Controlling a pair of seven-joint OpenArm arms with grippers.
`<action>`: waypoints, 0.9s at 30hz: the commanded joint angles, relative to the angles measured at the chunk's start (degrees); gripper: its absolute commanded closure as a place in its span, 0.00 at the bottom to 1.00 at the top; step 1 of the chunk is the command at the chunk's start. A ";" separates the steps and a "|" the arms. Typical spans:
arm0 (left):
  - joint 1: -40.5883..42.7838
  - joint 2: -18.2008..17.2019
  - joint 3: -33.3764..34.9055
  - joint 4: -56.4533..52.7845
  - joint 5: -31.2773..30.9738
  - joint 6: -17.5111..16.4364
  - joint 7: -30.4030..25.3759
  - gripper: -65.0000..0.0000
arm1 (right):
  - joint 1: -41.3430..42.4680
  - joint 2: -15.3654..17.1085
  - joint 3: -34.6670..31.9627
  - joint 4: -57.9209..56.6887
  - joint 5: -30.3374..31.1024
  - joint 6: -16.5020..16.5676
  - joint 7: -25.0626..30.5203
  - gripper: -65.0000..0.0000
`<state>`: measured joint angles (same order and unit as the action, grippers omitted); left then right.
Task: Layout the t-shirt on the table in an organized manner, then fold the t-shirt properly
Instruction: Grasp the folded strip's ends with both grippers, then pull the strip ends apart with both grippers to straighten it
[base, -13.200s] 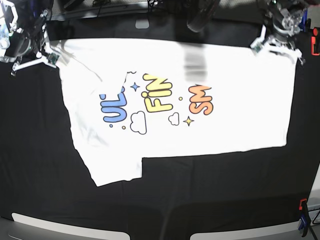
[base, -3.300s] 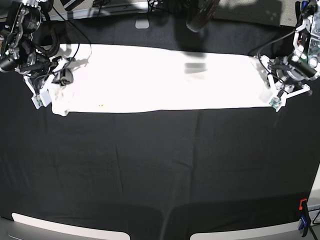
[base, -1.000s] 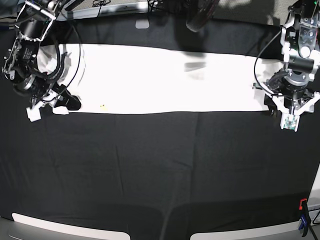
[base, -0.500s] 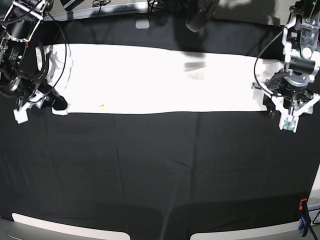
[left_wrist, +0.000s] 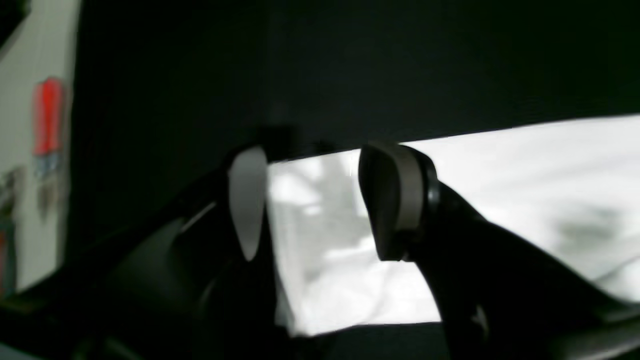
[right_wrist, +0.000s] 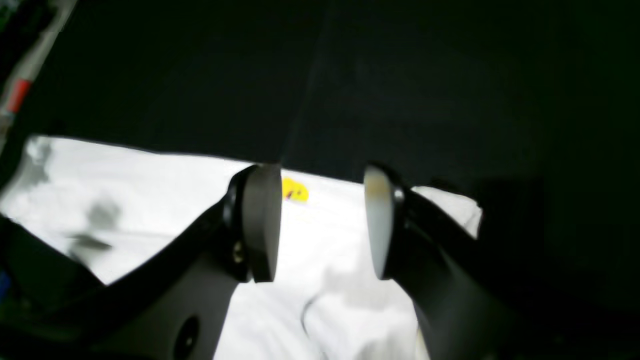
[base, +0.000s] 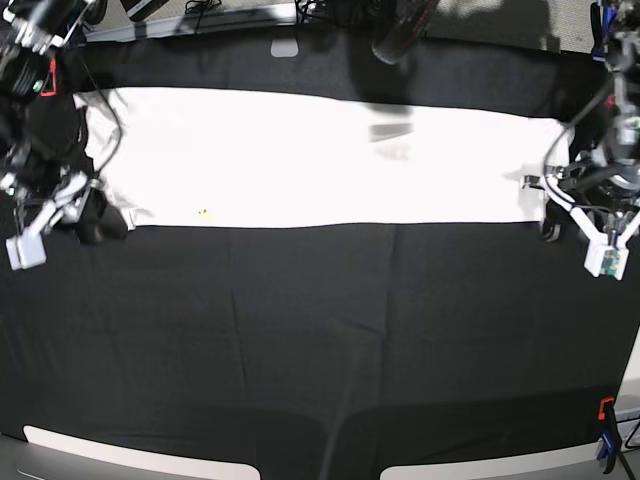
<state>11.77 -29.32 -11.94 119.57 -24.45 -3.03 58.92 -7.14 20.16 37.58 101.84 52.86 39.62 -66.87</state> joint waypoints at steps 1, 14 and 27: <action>-0.55 -0.87 -2.32 -0.07 -1.81 -1.01 -1.55 0.51 | -0.55 -0.13 1.29 3.69 0.68 0.38 1.27 0.60; -4.66 -4.04 -16.63 -33.51 -28.04 -18.05 4.33 0.51 | -14.95 -11.34 16.61 32.54 -1.57 0.38 1.27 0.60; -6.82 -4.66 -16.41 -53.59 -31.71 -28.13 7.48 0.51 | -14.95 -11.30 17.90 33.16 -1.49 0.38 1.27 0.60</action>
<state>5.28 -33.01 -28.10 65.58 -56.16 -31.07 65.93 -22.06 8.25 55.24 134.21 50.54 39.81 -67.00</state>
